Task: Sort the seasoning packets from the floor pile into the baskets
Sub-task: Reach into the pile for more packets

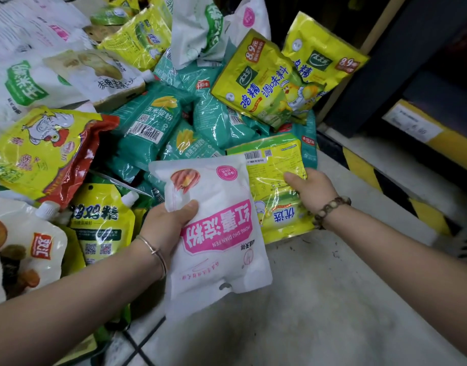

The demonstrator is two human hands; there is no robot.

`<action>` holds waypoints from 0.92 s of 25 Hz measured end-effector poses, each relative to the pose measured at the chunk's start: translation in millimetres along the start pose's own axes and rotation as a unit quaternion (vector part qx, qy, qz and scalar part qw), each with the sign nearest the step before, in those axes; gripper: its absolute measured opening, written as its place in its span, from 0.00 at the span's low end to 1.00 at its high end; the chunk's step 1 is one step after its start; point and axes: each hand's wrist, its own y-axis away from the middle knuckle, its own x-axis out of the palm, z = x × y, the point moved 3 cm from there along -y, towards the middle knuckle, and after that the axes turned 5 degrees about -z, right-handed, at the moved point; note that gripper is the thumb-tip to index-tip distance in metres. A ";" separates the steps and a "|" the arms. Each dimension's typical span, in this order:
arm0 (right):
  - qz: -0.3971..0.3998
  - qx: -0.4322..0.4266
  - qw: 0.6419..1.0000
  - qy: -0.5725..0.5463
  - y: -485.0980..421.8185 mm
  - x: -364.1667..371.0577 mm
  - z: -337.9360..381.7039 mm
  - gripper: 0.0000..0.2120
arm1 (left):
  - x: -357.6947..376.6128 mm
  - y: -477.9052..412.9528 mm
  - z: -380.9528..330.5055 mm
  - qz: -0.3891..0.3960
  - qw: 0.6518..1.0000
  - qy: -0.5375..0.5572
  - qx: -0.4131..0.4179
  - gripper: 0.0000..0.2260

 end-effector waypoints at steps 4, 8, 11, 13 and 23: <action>-0.057 -0.009 0.997 -0.050 15.6 -37.1 32.2 0.10 | 9.0 13.0 -28.3 0.033 0.998 0.019 0.058 0.03; -0.132 -0.005 0.986 -0.105 37.2 -71.1 60.9 0.08 | 21.6 28.8 -64.3 0.073 0.991 0.018 0.108 0.03; -0.177 -0.020 0.978 -0.109 52.7 -97.1 81.0 0.10 | 35.7 42.8 -90.2 0.100 0.982 0.031 0.155 0.02; -0.191 -0.035 0.976 -0.096 61.7 -115.9 94.0 0.11 | 47.0 54.5 -104.6 0.124 0.973 0.052 0.187 0.03; -0.272 -0.089 0.954 -0.091 115.2 -218.5 150.8 0.00 | 102.4 123.5 -159.3 0.205 0.947 0.061 0.240 0.02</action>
